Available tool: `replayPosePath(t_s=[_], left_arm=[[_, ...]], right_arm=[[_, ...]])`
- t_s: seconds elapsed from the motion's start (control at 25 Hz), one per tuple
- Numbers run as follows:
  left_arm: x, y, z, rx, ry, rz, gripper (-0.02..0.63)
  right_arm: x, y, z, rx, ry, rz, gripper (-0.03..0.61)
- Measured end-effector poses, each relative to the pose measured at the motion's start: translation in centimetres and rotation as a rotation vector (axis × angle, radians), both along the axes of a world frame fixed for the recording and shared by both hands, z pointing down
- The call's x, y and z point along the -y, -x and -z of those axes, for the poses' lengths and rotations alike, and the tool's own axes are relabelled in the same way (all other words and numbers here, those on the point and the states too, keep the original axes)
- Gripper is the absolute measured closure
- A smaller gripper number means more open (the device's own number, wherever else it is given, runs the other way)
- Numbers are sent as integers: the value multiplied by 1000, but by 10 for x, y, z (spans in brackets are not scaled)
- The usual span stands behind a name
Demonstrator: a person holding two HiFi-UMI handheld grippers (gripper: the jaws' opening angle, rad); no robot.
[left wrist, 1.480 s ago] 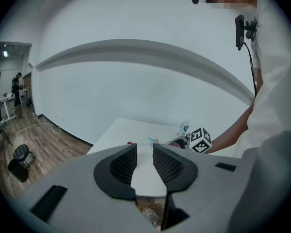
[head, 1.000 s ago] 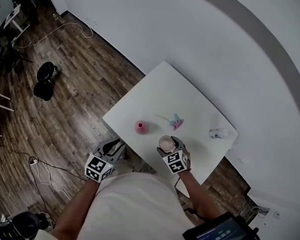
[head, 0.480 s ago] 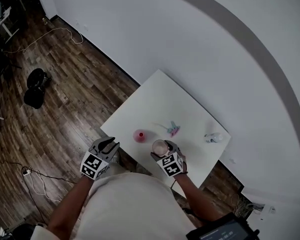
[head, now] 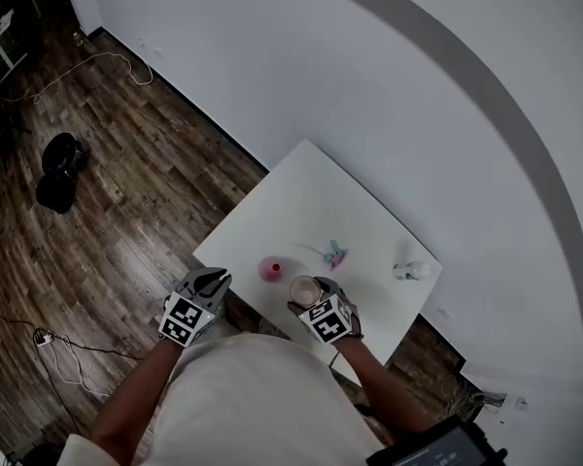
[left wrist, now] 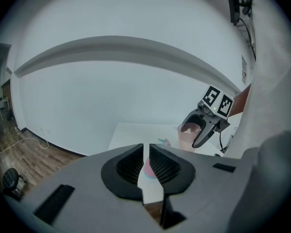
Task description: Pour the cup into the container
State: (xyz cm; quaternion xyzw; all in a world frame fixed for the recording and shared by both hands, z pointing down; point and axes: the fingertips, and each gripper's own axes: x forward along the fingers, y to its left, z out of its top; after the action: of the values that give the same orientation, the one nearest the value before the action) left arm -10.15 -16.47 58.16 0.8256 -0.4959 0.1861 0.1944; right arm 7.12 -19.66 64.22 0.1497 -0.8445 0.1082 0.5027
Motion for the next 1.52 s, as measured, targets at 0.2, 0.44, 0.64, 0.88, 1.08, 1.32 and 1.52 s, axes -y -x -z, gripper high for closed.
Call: replayPosePath(t_s=[0.2, 0.44, 0.64, 0.88, 1.08, 1.32, 1.52], left_arm=[[2, 6, 0, 3, -5, -12, 601], [11, 13, -9, -3, 0, -16, 603], [2, 10, -8, -26, 6, -13, 603], [6, 8, -12, -13, -4, -40, 603], [9, 9, -13, -18, -6, -44, 603], [9, 14, -16, -34, 1, -30, 603], [6, 14, -18, -40, 15, -23, 603]], right_arm=[[-2, 5, -4, -38, 36, -5, 196], [0, 11, -14, -101, 91, 2, 196], [-8, 12, -16, -149, 129, 9, 196], [-5, 23, -23, -193, 169, 35, 196], [-4, 28, -25, -239, 200, 49, 196], [-6, 33, -30, -274, 233, 61, 196], [-8, 33, -32, -299, 264, 73, 196]])
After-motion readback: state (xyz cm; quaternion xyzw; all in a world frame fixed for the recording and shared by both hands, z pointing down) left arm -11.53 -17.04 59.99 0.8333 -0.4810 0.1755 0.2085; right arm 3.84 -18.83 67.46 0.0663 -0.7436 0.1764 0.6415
